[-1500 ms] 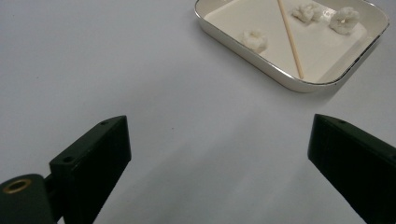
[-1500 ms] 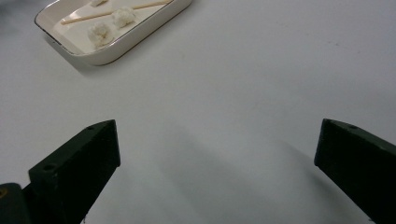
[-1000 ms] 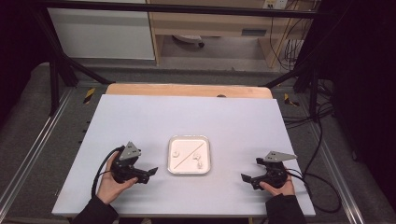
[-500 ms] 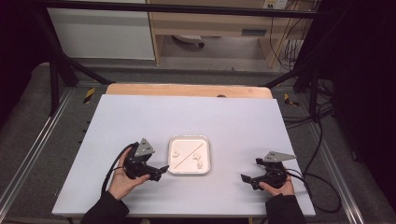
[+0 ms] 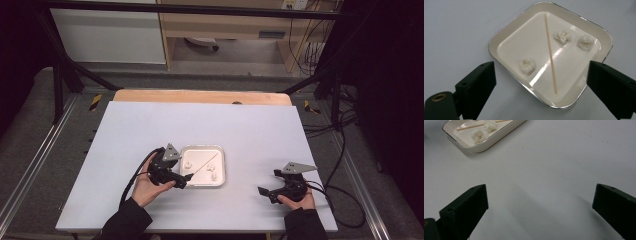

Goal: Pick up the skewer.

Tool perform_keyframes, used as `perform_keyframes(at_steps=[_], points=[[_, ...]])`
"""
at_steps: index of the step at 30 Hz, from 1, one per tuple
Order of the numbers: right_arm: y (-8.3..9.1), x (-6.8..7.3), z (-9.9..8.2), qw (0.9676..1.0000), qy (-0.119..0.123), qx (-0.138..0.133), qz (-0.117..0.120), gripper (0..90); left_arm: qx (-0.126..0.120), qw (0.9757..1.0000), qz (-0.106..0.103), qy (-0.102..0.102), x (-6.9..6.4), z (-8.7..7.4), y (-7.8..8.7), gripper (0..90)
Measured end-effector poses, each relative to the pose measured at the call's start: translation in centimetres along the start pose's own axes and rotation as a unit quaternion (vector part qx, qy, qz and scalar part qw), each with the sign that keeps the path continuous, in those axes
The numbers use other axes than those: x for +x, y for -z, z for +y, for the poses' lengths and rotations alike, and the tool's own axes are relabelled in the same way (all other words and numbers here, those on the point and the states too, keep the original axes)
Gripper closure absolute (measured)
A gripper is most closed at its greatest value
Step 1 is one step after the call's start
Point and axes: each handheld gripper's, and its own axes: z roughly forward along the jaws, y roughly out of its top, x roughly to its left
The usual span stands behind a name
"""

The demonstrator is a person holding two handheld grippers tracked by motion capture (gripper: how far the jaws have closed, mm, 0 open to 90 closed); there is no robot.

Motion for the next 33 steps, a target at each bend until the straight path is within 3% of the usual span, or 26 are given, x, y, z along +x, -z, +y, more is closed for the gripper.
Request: perform_keyframes(at_steps=[9, 18, 27, 33], points=[[0.0, 0.0, 0.0, 1.0, -0.001, 0.0, 0.0, 0.7, 0.023, 0.9996, -0.003, -0.012, -1.0, 1.2, -2.0, 17.6], [0.0, 0.0, 0.0, 1.0, -0.001, 0.0, 0.002, 0.7, 0.041, 0.999, 0.0, -0.019, -1.6, 1.4, -3.6, 34.4], [0.0, 0.0, 0.0, 1.0, -0.001, 0.0, 0.003, 0.8, 0.053, 0.9985, -0.01, -0.01, -1.6, 1.3, -4.5, 59.1], [0.0, 0.0, 0.0, 1.0, 0.0, 0.001, 0.003, 0.8, 0.051, 0.9986, -0.01, -0.006, -1.7, 1.3, -4.8, 68.7]])
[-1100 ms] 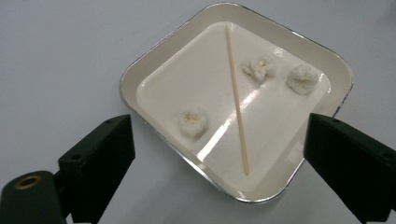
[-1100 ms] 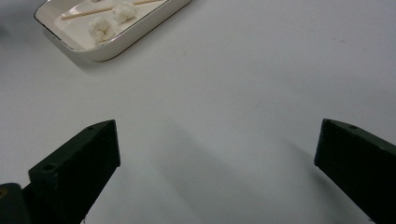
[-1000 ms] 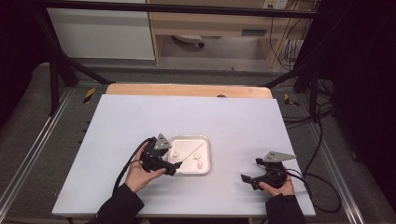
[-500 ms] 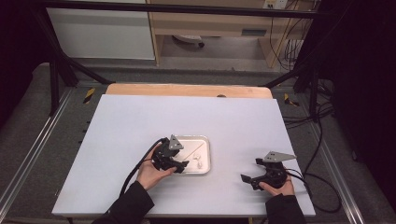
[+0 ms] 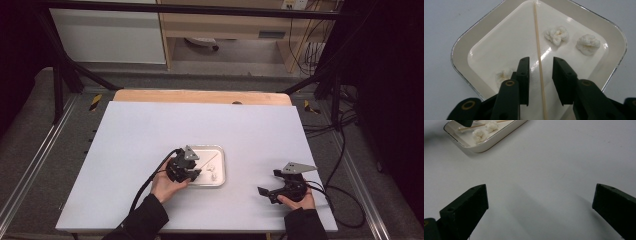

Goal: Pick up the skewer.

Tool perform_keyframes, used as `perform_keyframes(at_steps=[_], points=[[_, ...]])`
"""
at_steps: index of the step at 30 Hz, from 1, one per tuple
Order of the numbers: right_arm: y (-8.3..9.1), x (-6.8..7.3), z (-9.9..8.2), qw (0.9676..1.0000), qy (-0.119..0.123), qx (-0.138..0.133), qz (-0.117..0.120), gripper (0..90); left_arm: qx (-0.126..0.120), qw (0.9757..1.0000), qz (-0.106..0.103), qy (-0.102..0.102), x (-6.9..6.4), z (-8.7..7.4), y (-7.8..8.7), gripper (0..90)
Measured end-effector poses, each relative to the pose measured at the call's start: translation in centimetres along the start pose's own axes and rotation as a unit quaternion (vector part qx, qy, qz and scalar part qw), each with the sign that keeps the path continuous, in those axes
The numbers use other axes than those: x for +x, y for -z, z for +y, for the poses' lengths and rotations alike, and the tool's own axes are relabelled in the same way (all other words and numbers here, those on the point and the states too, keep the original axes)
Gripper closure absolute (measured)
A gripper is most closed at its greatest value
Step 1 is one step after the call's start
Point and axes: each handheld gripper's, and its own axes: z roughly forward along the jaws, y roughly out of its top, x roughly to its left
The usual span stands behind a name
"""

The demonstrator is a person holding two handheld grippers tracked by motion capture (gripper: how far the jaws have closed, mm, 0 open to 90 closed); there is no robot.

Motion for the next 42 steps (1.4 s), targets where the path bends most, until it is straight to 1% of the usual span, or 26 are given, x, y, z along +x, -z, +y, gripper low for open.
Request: perform_keyframes(at_steps=[3, 4, 5, 9, 15, 19, 20, 23, 26, 28, 30, 31, 34, 36, 38, 42], points=[[0.0, 0.0, 0.0, 1.0, 0.0, 0.0, 0.0, 0.8, 0.001, 1.0, 0.0, 0.001, -0.1, 0.0, -0.2, 74.9], [0.0, 0.0, 0.0, 1.0, 0.0, 0.0, 0.0, 0.8, 0.0, 1.0, -0.002, 0.002, -0.1, 0.0, -0.2, 74.9], [0.0, 0.0, 0.0, 1.0, -0.001, 0.0, 0.0, 0.8, -0.002, 1.0, -0.002, 0.003, -0.1, -0.1, -0.3, 78.3], [0.0, 0.0, 0.0, 1.0, 0.0, 0.0, 0.0, 0.8, -0.002, 1.0, -0.003, 0.005, -0.3, -0.1, -0.5, 82.2], [0.0, 0.0, 0.0, 1.0, 0.0, -0.001, 0.001, 0.8, -0.01, 0.9998, 0.002, 0.018, -0.4, -0.3, -0.5, 85.4], [0.0, 0.0, 0.0, 1.0, -0.001, -0.001, 0.001, 0.8, -0.009, 0.9998, 0.002, 0.02, -0.5, -0.4, -0.5, 87.4], [0.0, 0.0, 0.0, 1.0, -0.001, -0.001, 0.001, 0.8, -0.006, 0.9997, 0.007, 0.021, -0.7, -0.5, -0.6, 88.7], [0.0, 0.0, 0.0, 1.0, -0.001, -0.001, 0.001, 0.8, -0.009, 0.9997, 0.012, 0.019, -0.9, -0.5, -0.6, 89.6], [0.0, 0.0, 0.0, 1.0, -0.001, -0.001, 0.001, 0.8, -0.011, 0.9996, 0.011, 0.022, -0.8, -0.6, -0.6, 89.7], [0.0, 0.0, 0.0, 1.0, 0.0, -0.001, 0.001, 0.8, -0.01, 0.9998, 0.011, 0.016, -0.9, -0.6, -0.6, 89.7], [0.0, 0.0, 0.0, 1.0, -0.001, -0.001, 0.001, 0.8, -0.016, 0.9997, 0.015, 0.006, -0.9, -0.6, -0.4, 88.4], [0.0, 0.0, 0.0, 1.0, -0.001, -0.001, 0.001, 0.8, -0.018, 0.9997, 0.015, 0.004, -0.8, -0.5, -0.3, 85.4], [0.0, 0.0, 0.0, 1.0, 0.0, 0.0, 0.002, 0.8, -0.024, 0.9995, 0.019, 0.005, -0.3, -0.4, -0.1, 82.8], [0.0, 0.0, 0.0, 1.0, -0.002, 0.0, 0.002, 0.8, -0.022, 0.9995, 0.021, 0.007, 0.0, -0.5, -0.3, 79.7], [-0.1, 0.0, 0.0, 1.0, 0.001, 0.001, 0.002, 0.8, -0.018, 0.9995, 0.028, 0.004, 0.2, -0.6, -0.5, 78.2], [-0.1, 0.0, 0.0, 1.0, 0.001, 0.002, 0.003, 0.8, -0.018, 0.9995, 0.026, 0.004, 0.4, -0.6, -0.8, 79.3]])
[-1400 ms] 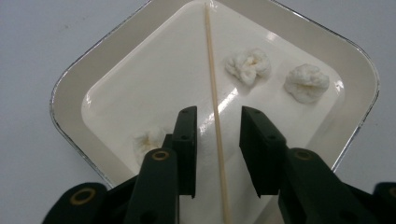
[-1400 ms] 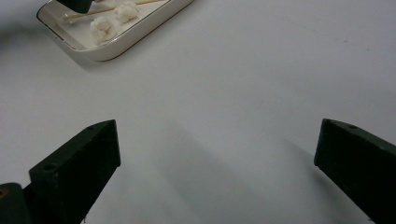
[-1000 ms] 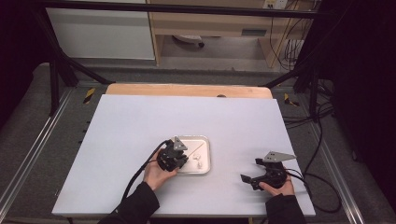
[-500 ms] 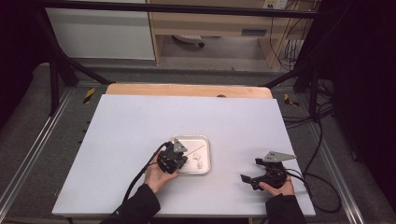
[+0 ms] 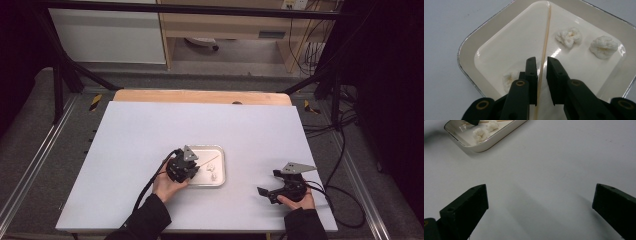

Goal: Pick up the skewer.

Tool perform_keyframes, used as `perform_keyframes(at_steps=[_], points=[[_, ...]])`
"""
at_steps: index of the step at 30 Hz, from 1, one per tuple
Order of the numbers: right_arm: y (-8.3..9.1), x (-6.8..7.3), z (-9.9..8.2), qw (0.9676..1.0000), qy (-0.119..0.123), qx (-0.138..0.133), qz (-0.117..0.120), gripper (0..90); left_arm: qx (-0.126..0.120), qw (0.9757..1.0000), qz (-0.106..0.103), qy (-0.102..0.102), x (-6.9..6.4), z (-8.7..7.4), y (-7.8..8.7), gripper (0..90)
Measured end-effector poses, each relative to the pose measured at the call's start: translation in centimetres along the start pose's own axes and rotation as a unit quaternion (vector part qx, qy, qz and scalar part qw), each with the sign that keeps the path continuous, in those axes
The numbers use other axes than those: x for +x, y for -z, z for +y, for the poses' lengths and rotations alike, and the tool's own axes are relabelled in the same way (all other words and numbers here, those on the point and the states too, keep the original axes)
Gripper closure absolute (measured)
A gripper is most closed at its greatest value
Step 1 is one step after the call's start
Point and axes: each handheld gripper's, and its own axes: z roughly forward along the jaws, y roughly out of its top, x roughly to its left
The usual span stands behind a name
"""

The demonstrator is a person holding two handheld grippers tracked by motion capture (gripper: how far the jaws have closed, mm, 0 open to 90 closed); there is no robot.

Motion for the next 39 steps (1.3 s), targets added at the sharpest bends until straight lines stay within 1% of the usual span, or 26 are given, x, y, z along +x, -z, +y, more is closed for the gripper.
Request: perform_keyframes(at_steps=[4, 6, 8, 12, 13, 19, 23, 28, 32, 39], points=[[0.0, 0.0, 0.0, 1.0, -0.001, -0.002, 0.0, 0.8, 0.0, 1.0, -0.008, 0.004, 0.1, 0.0, 0.0, 82.2], [0.0, 0.0, 0.0, 1.0, -0.002, -0.002, 0.001, 0.8, 0.001, 1.0, -0.007, 0.005, 0.0, 0.0, -0.1, 85.7], [0.0, 0.0, 0.0, 1.0, 0.0, 0.0, 0.0, 0.8, 0.001, 1.0, -0.004, 0.005, -0.1, 0.0, -0.1, 87.2], [0.0, 0.0, 0.0, 1.0, 0.0, -0.001, 0.001, 0.8, 0.001, 0.9999, -0.006, 0.011, 0.0, 0.0, -0.1, 88.1], [0.0, 0.0, 0.0, 1.0, -0.003, 0.001, 0.001, 0.8, 0.001, 0.9999, -0.006, 0.011, 0.0, 0.0, -0.1, 88.3], [0.0, 0.1, 0.0, 1.0, -0.003, 0.002, 0.002, 0.8, -0.005, 0.9999, -0.008, 0.003, 0.0, -0.1, -0.1, 88.8], [0.0, 0.0, 0.0, 1.0, -0.003, 0.002, 0.002, 0.8, -0.008, 0.9999, -0.01, 0.002, -0.1, -0.1, 0.0, 88.9], [0.0, 0.1, 0.0, 1.0, -0.002, 0.001, 0.002, 0.8, -0.016, 0.9998, -0.007, 0.002, -0.1, -0.1, 0.6, 88.9], [0.0, 0.1, 0.0, 1.0, -0.002, 0.0, 0.001, 0.8, -0.024, 0.9996, -0.014, 0.005, 0.0, -0.2, 1.1, 88.9], [-0.1, 0.1, 0.0, 1.0, 0.003, -0.004, -0.002, 0.6, -0.028, 0.9993, -0.023, 0.009, 0.3, -0.5, 2.4, 88.9]])
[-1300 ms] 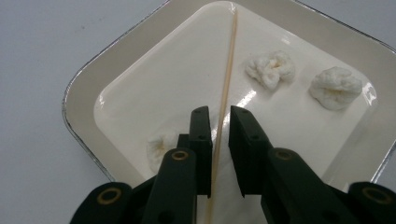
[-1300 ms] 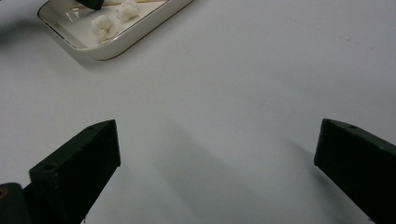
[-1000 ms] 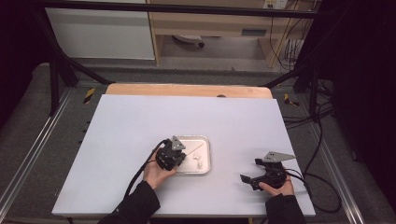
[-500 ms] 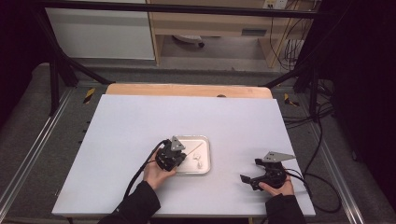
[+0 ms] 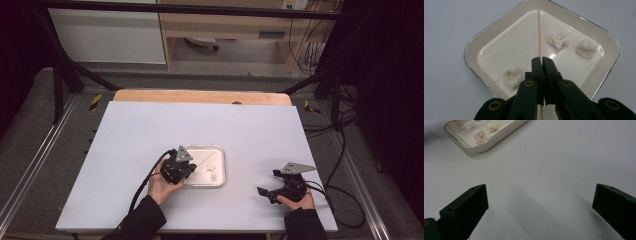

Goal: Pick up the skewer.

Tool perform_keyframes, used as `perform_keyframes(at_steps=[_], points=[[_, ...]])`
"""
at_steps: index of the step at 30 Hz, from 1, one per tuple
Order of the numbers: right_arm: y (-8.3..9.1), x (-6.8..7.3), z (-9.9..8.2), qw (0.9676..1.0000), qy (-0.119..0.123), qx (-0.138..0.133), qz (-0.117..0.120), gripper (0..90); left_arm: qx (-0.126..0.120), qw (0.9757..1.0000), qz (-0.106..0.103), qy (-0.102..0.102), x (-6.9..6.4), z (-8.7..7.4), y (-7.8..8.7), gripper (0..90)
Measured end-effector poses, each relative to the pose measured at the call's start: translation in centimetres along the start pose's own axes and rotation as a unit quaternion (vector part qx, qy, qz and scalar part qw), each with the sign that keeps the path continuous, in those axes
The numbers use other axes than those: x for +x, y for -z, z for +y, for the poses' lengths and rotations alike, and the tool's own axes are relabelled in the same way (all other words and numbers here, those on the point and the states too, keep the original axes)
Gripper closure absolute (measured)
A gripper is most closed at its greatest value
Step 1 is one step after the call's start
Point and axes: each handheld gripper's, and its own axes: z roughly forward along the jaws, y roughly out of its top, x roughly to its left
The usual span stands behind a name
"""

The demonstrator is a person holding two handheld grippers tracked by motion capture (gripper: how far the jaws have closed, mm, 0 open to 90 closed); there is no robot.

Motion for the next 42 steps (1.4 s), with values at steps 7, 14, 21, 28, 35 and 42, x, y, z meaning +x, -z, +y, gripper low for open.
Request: perform_keyframes(at_steps=[7, 14, 21, 28, 35, 42], points=[[-0.2, 0.9, 0.8, 0.9996, 0.025, 0.002, -0.013, 0.5, 0.001, 1.0, -0.01, 0.0, 0.4, -0.3, 1.2, 88.9], [-0.8, 2.5, 2.1, 0.9966, 0.073, 0.018, -0.033, 0.6, 0.004, 0.9998, -0.02, -0.006, 0.5, -0.5, 2.3, 88.8], [-1.2, 4.3, 3.6, 0.991, 0.126, 0.021, -0.042, 0.9, 0.012, 0.9992, -0.03, -0.021, 0.1, -0.3, 2.9, 88.8], [-1.7, 6.5, 4.8, 0.9776, 0.2, 0.031, -0.059, 1.8, 0.018, 0.9984, -0.039, -0.037, -0.6, 0.3, 3.2, 88.8], [-2.2, 8.2, 5.9, 0.9647, 0.251, 0.041, -0.068, 2.3, 0.021, 0.9973, -0.05, -0.05, -1.5, 1.0, 3.2, 88.9], [-2.5, 9.1, 6.3, 0.9507, 0.295, 0.052, -0.083, 4.7, 0.029, 0.9952, -0.062, -0.07, -2.8, 2.1, 2.7, 88.9]])
